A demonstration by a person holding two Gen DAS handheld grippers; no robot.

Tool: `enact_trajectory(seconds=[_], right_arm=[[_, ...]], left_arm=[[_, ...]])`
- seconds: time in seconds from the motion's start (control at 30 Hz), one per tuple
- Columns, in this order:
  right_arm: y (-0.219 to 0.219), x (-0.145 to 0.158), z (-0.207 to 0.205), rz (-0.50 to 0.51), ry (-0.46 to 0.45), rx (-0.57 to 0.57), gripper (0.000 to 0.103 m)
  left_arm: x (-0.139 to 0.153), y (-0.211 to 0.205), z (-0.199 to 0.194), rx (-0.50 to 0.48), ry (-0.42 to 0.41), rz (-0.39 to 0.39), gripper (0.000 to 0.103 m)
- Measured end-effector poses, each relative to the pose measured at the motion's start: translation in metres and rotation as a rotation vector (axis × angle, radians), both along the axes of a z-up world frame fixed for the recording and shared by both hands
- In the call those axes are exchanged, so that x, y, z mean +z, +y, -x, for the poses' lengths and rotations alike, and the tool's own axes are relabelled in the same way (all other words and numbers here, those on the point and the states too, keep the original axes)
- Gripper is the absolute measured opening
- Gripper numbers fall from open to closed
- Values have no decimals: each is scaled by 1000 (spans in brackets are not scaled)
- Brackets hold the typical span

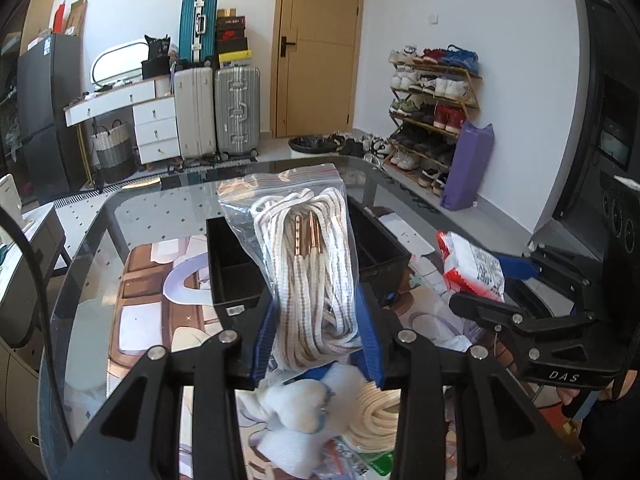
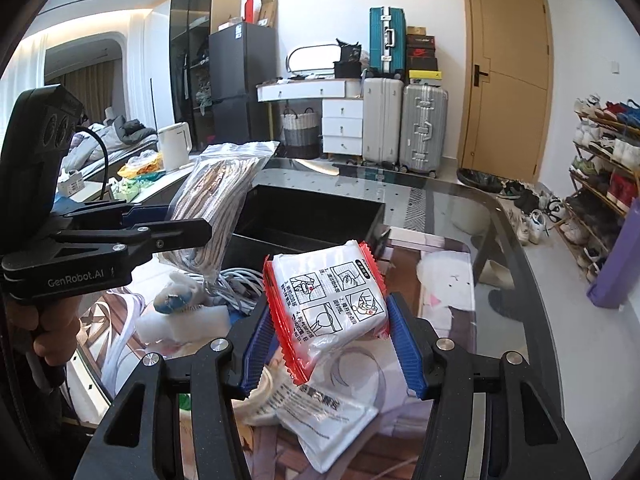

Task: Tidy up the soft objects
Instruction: 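Carry the packet and cable bag over the black box and lower them in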

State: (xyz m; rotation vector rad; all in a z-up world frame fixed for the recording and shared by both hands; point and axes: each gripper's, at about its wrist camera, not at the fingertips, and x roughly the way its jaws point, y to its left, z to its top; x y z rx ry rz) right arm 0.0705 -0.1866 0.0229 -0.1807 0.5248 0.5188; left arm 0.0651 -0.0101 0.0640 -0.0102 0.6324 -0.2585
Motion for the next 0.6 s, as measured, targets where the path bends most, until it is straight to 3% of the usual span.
enact_trajectory(seconds=[0.6], right_arm=[[34, 13, -47, 26, 24, 48, 56]], left_arm=[[-10, 6, -35, -8, 85, -9, 37]])
